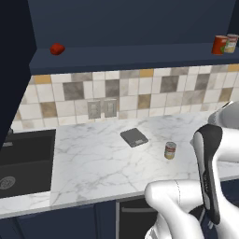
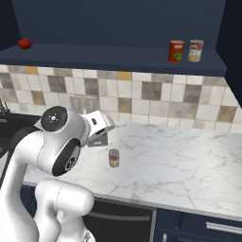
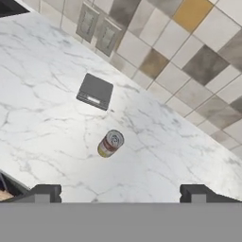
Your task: Pick the cans from the counter and place them in their designated side in the cabinet.
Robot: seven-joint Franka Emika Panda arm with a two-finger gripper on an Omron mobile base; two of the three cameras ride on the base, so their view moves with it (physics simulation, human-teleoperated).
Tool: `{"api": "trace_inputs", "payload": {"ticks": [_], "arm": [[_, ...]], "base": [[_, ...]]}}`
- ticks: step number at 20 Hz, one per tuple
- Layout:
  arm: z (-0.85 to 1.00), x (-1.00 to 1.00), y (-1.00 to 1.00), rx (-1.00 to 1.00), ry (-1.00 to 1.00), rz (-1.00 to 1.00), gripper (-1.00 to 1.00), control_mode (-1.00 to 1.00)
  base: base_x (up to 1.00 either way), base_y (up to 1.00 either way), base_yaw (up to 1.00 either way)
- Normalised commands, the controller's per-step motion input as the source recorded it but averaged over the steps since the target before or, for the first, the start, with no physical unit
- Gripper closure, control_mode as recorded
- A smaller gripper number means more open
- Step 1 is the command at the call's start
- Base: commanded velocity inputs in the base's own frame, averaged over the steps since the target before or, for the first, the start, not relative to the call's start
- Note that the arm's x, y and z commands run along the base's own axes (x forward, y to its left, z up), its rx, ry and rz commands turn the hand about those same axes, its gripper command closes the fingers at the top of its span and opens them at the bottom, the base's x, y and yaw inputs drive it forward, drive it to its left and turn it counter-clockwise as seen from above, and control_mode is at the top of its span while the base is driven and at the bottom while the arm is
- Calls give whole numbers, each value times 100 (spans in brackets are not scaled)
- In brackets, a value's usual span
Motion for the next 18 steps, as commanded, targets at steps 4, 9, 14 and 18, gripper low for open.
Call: {"api": "trace_inputs", "payload": {"ticks": [4, 9, 14, 18], "arm": [[-1, 22, -7, 0, 14, 0, -100, -100], [-14, 22, 2, 2, 14, -2, -100, -100], [-26, 4, 5, 6, 4, -4, -100, -100], [-37, 0, 12, 3, -2, -2, -100, -100]], "base": [[0, 0, 0], [0, 0, 0], [0, 0, 0], [0, 0, 0]]}}
